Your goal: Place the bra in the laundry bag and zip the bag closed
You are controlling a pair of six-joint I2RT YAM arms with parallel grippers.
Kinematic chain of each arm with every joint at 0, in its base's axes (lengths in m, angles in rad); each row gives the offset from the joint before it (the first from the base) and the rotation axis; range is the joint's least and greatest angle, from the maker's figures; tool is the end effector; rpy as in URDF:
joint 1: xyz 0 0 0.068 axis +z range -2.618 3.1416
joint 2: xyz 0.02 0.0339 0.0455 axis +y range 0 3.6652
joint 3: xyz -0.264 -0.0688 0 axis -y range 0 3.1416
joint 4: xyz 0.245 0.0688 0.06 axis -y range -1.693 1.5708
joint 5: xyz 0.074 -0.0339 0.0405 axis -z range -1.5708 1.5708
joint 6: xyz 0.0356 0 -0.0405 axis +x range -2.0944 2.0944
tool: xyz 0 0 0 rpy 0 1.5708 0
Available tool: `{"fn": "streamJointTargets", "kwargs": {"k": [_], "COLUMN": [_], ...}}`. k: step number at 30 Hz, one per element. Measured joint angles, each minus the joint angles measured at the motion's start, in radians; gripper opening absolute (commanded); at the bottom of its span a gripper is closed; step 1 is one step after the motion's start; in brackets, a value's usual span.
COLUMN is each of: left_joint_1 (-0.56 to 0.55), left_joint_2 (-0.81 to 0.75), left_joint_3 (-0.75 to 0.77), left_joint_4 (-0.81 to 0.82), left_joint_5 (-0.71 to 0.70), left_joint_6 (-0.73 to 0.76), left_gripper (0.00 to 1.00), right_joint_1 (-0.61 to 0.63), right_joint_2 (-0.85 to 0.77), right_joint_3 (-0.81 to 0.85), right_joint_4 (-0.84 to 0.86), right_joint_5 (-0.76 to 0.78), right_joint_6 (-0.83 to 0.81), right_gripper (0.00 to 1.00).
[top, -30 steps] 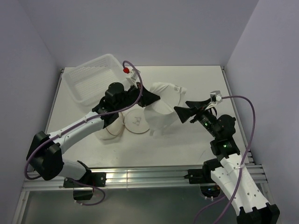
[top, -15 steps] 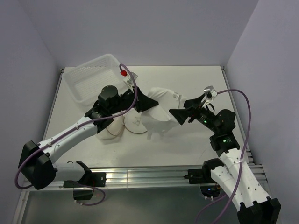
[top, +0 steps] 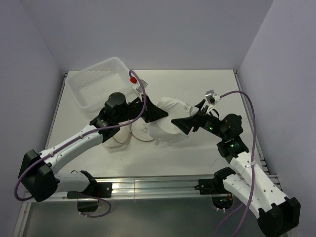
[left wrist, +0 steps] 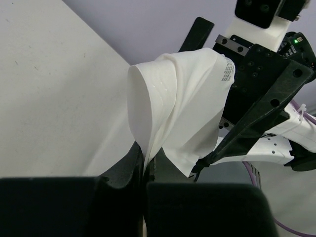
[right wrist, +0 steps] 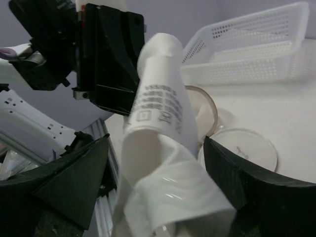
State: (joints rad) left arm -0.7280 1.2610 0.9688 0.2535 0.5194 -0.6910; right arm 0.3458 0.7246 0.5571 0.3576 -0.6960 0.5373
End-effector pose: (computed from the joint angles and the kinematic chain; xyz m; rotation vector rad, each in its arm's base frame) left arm 0.2094 -0.2103 0.3478 0.4857 1.7633 -1.4678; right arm 0.1554 0.0802 0.3259 -0.4815 1.4623 1.1916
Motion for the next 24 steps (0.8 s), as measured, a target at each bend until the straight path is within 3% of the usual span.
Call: {"fn": "streamJointTargets", "kwargs": {"k": [1, 6, 7, 8, 9, 11, 12, 15, 22, 23, 24], "left_joint_1": [-0.002, -0.003, -0.003, -0.003, -0.002, -0.003, -0.004, -0.007, -0.001, 0.007, 0.024], "left_joint_2": [0.000, -0.008, -0.015, -0.024, -0.035, -0.056, -0.067, -0.103, -0.215, -0.239, -0.263], "left_joint_3": [0.000, 0.000, 0.000, 0.000, 0.000, 0.000, 0.000, 0.003, 0.044, 0.044, 0.042], "left_joint_4": [0.000, -0.013, -0.023, -0.037, -0.054, -0.095, -0.114, -0.199, -0.474, -0.510, -0.538], "left_joint_5": [0.001, -0.002, -0.006, -0.013, -0.024, -0.051, -0.075, -0.177, -0.511, -0.556, -0.593], "left_joint_6": [0.000, 0.003, 0.008, 0.013, 0.019, 0.039, 0.047, 0.074, 0.105, 0.101, 0.098], "left_gripper": [0.00, 0.00, 0.03, 0.08, 0.25, 0.52, 0.78, 0.99, 0.98, 0.94, 0.81], "right_joint_1": [0.008, 0.029, 0.029, 0.030, 0.034, 0.045, 0.056, 0.087, 0.164, 0.180, 0.196], "right_joint_2": [0.000, 0.030, 0.049, 0.064, 0.080, 0.098, 0.102, 0.102, 0.118, 0.130, 0.145], "right_joint_3": [0.000, 0.000, 0.000, 0.000, 0.000, 0.000, 0.000, 0.000, 0.002, 0.008, 0.014], "right_joint_4": [0.006, 0.079, 0.090, 0.096, 0.100, 0.102, 0.100, 0.095, 0.073, 0.073, 0.073], "right_joint_5": [0.002, 0.011, 0.018, 0.023, 0.031, 0.042, 0.042, 0.055, 0.191, 0.212, 0.234], "right_joint_6": [0.005, 0.037, 0.043, 0.045, 0.054, 0.064, 0.068, 0.072, 0.079, 0.080, 0.083], "right_gripper": [0.71, 0.30, 0.14, 0.07, 0.01, 0.00, 0.00, 0.00, 0.00, 0.00, 0.00]}}
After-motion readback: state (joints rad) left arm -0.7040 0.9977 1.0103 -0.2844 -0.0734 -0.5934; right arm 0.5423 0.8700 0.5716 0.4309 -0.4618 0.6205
